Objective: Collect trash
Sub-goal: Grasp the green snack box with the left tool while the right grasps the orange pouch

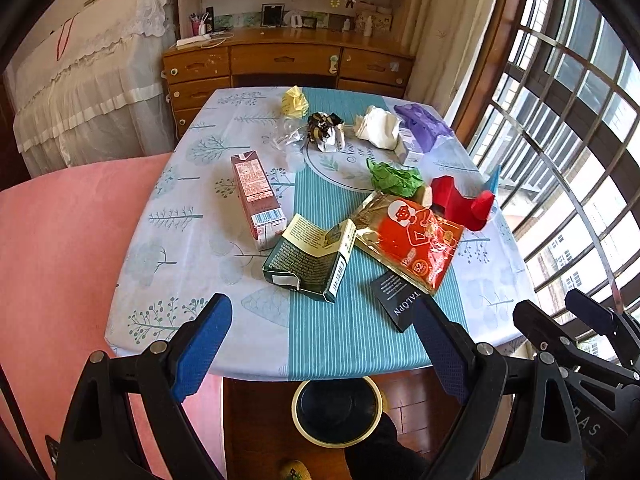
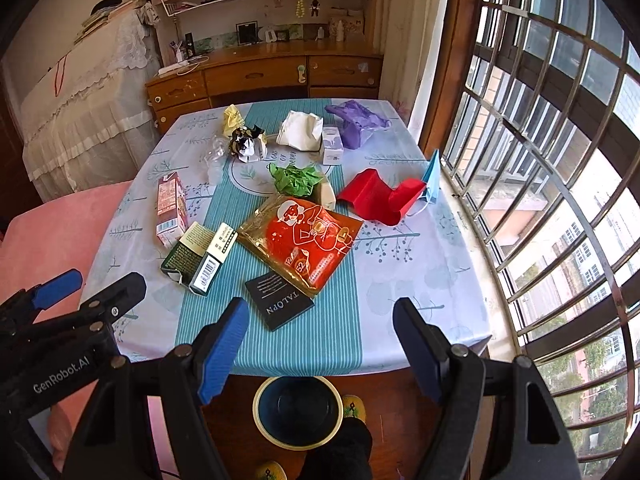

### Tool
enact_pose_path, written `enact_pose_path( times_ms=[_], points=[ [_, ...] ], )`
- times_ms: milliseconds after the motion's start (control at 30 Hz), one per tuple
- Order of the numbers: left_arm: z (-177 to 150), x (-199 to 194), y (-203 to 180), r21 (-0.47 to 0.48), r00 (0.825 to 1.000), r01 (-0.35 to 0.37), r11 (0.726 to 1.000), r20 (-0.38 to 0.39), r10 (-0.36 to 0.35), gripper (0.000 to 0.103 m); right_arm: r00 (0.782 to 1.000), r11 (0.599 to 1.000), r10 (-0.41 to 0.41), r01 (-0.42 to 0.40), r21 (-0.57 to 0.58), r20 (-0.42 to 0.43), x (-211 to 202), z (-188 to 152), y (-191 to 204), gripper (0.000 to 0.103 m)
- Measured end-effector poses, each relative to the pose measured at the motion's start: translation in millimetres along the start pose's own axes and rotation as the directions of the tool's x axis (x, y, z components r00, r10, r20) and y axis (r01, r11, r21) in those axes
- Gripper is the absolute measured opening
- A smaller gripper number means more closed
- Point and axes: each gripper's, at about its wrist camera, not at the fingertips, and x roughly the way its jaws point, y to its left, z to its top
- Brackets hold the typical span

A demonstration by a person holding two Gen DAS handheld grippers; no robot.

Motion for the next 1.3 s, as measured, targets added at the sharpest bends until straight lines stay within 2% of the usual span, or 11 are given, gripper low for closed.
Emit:
enact_pose_path(
  times_ms=[100,233,433,600,733,867,1033,1167,1233,1267,1300],
  points=[
    [12.9,26.3,4.2,-0.061,0.997,-0.033,0.998,-0.065,0.029,0.090,0.998,0.999,0.051,-0.051,-0.009,-0.047,28.6,21.6,-11.8,0.075],
    [20.7,63.6,12.7,-0.162,0.983,-0.063,0.985,-0.179,0.033,0.090,0.988,0.991,0.106,-0.114,-0.067,-0.114,69.9,46.1,-26.7,0.075],
    [23.4,99.5,7.9,-0.206,0.964,-0.159,0.965,-0.244,0.107,0.090,0.961,0.959,0.175,-0.216,-0.185,-0.215,131.5,68.2,-42.4,0.075],
    [25.8,130.2,-7.2,-0.204,0.941,-0.232,0.951,-0.294,0.167,0.090,0.917,0.923,0.244,-0.320,-0.216,-0.316,174.8,76.0,-53.4,0.075],
    [26.8,152.9,-16.9,-0.199,0.921,-0.281,0.939,-0.330,0.206,0.090,0.884,0.890,0.291,-0.390,-0.234,-0.367,194.3,81.2,-54.9,0.075],
    [29.9,167.3,-24.7,-0.164,0.901,-0.338,0.927,-0.342,0.268,0.090,0.840,0.855,0.353,-0.468,-0.222,-0.412,209.2,89.0,-51.9,0.075],
    [32.6,179.6,-29.7,-0.128,0.874,-0.401,0.907,-0.350,0.337,0.090,0.799,0.826,0.382,-0.520,-0.215,-0.464,228.9,95.9,-45.9,0.075],
    [32.0,187.6,-28.5,-0.137,0.866,-0.412,0.901,-0.367,0.340,0.090,0.759,0.802,0.390,-0.558,-0.212,-0.522,240.5,93.8,-36.8,0.075],
    [31.7,191.2,-28.6,-0.134,0.861,-0.415,0.900,-0.377,0.341,0.090,0.763,0.787,0.386,-0.566,-0.247,-0.519,238.0,92.0,-31.5,0.074],
    [31.3,191.9,-28.0,-0.134,0.860,-0.415,0.900,-0.381,0.340,0.090,0.755,0.777,0.384,-0.575,-0.255,-0.531,239.4,91.0,-27.5,0.072],
    [31.4,193.1,-27.3,-0.137,0.860,-0.411,0.901,-0.385,0.334,0.089,0.762,0.774,0.378,-0.572,-0.272,-0.526,239.3,90.9,-24.6,0.068]
  ],
)
